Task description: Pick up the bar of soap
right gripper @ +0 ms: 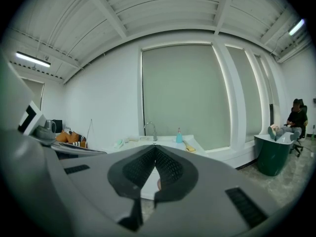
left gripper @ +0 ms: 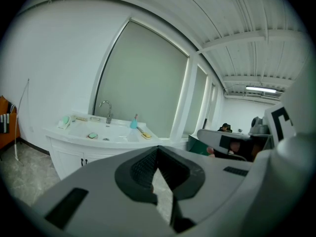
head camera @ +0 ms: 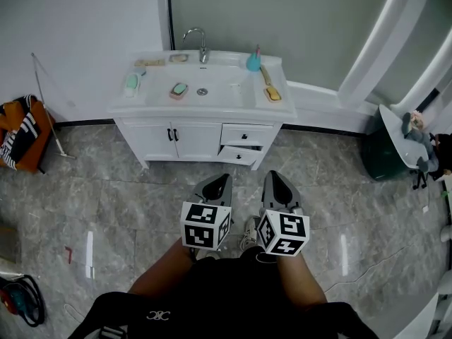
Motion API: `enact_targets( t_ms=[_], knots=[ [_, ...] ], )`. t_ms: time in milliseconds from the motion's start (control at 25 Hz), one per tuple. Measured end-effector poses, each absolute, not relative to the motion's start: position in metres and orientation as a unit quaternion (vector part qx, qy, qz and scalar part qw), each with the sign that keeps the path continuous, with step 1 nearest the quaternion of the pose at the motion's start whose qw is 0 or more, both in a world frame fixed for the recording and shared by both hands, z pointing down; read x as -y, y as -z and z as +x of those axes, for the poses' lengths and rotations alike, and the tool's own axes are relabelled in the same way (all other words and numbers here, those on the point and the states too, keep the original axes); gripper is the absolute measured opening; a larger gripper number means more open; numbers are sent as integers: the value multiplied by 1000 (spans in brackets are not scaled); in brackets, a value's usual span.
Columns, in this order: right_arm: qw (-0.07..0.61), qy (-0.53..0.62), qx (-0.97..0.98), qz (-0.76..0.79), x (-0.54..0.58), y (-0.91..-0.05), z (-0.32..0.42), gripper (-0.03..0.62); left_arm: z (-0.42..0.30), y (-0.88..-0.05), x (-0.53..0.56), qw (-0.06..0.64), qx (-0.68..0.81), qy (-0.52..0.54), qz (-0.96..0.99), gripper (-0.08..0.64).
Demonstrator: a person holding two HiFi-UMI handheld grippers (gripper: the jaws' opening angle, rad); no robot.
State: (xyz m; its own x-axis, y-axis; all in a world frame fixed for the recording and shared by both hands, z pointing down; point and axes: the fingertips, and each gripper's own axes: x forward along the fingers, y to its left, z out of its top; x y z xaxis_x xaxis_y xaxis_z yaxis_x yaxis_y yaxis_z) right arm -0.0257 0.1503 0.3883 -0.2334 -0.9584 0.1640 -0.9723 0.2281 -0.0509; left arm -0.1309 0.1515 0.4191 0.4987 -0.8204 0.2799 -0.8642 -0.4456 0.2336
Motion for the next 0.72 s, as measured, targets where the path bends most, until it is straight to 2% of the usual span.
enact_targets(
  t_ms=[720],
  knots=[
    [33, -61, 785, 615, -105, -385, -17, 8, -123, -418, -106, 162, 506, -57, 845, 8]
  ],
)
